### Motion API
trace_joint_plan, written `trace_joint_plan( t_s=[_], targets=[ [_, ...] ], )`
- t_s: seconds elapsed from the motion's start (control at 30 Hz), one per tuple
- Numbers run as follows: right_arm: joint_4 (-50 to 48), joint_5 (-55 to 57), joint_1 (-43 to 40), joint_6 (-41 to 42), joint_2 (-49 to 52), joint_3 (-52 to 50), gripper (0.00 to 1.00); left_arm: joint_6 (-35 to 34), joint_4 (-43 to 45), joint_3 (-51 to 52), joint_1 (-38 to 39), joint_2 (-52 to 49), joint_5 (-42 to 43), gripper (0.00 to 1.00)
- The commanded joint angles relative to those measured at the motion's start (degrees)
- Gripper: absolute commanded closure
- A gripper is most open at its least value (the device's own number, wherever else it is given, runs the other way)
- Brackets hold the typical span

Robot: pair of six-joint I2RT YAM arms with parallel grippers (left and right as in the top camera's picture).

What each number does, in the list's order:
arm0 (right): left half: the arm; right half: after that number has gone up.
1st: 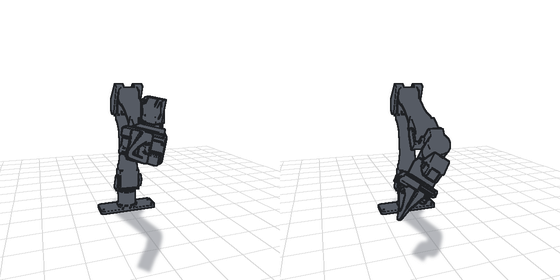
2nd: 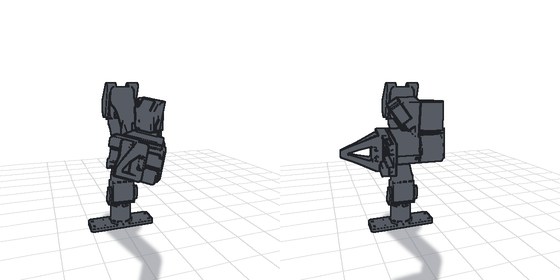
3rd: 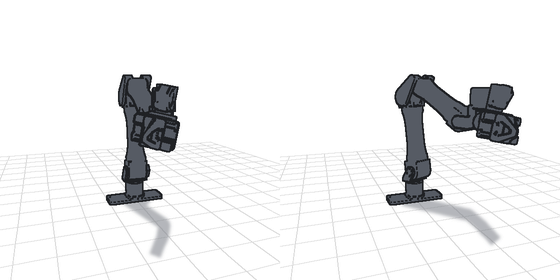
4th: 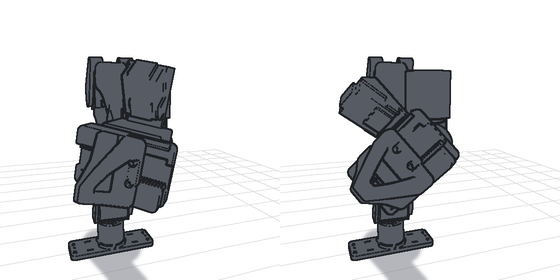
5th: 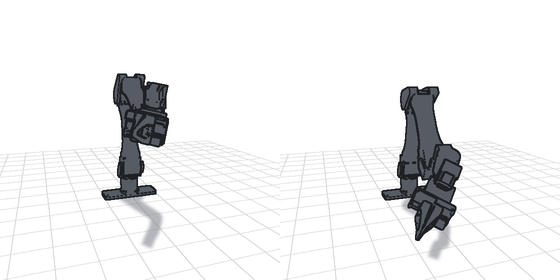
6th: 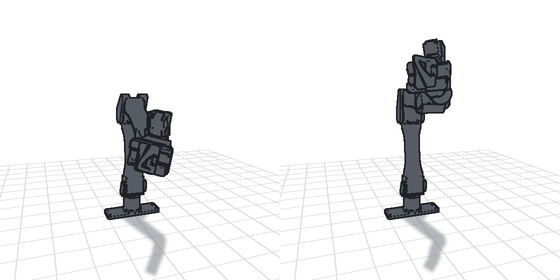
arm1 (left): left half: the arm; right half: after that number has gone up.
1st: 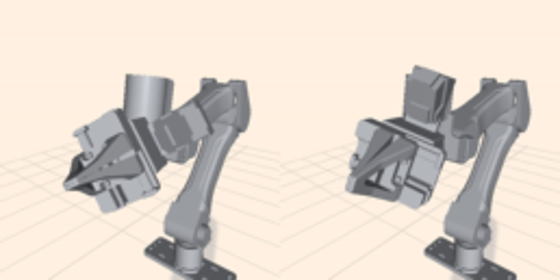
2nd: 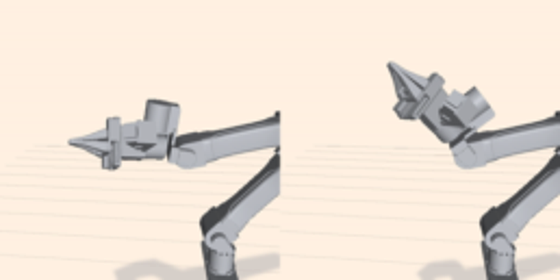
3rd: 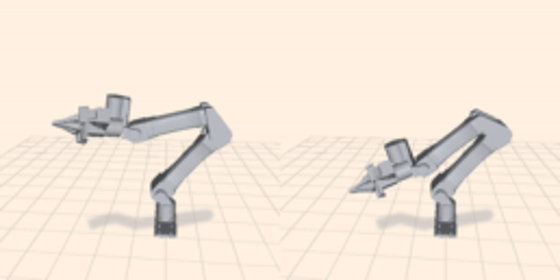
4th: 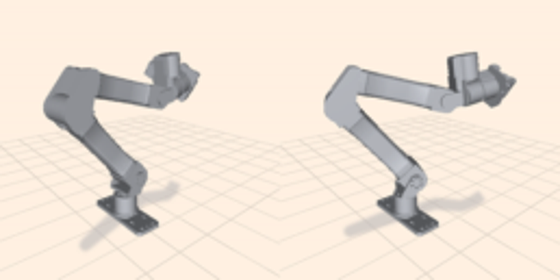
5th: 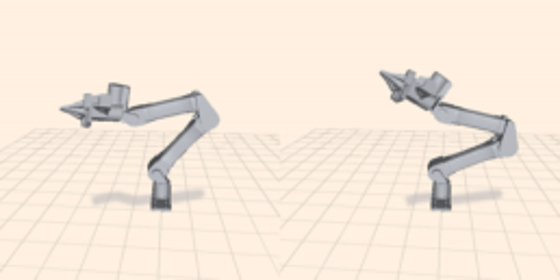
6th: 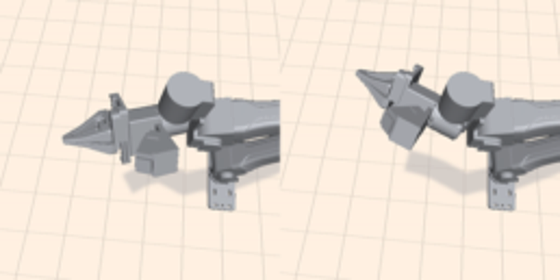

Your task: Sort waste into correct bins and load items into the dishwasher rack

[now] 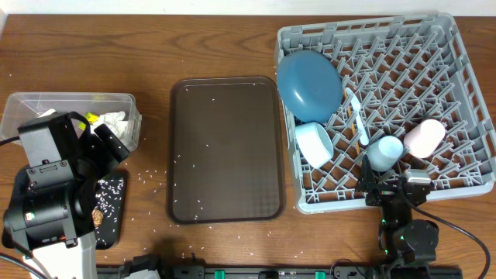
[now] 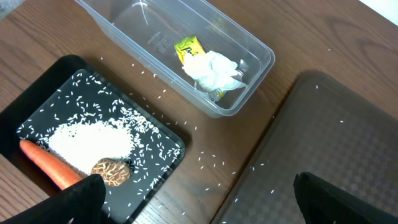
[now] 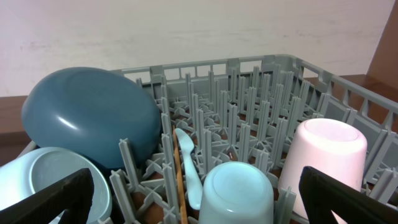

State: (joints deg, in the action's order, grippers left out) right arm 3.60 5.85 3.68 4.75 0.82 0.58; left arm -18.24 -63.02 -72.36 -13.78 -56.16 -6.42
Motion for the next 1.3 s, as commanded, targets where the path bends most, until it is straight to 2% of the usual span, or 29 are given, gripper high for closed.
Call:
trace_joint_plan(
  t_s=[0.0, 0.3, 0.4, 0.47, 0.57, 0.7, 0.97, 1.27],
  targets=[
    [0.04, -0.28, -1.14, -0.55, -0.44, -0.26, 0.01, -0.72, -0.2, -0.52, -0.2, 0.0, -0.7, 0.02],
    [0.04, -0.28, -1.14, -0.55, -0.44, -0.26, 0.01, 0.55, -0.57, 0.02, 4.02, 1.53, -1.31, 0.02],
    [0.04, -0.28, -1.14, -0.55, -0.44, -0.26, 0.01, 0.9, 6.1, 2.34, 6.91, 4.24, -3.52, 0.02],
    [0.04, -0.28, -1.14, -0.55, -0.44, -0.26, 0.01, 3.08, 14.34, 6.14, 9.79, 7.21, -3.43, 0.02],
    [0.04, -0.28, -1.14, -0.55, -0.44, -0.26, 0.01, 11.08, 26.18, 13.99, 13.64, 12.59, -0.52, 0.02],
    [0.04, -0.28, -1.14, -0.55, -0.44, -0.26, 0.01, 16.98, 36.0, 24.48, 14.73, 20.2, 5.66, 0.02],
    [0.04, -0.28, -1.14, -0.55, -0.44, -0.26, 0.01, 17.62, 44.06, 40.26, 14.73, 35.19, 7.5, 0.02],
    [0.04, -0.28, -1.14, -0.55, -0.44, -0.26, 0.01, 17.59, 48.22, 53.11, 14.75, 52.28, 7.52, 0.02]
  ],
)
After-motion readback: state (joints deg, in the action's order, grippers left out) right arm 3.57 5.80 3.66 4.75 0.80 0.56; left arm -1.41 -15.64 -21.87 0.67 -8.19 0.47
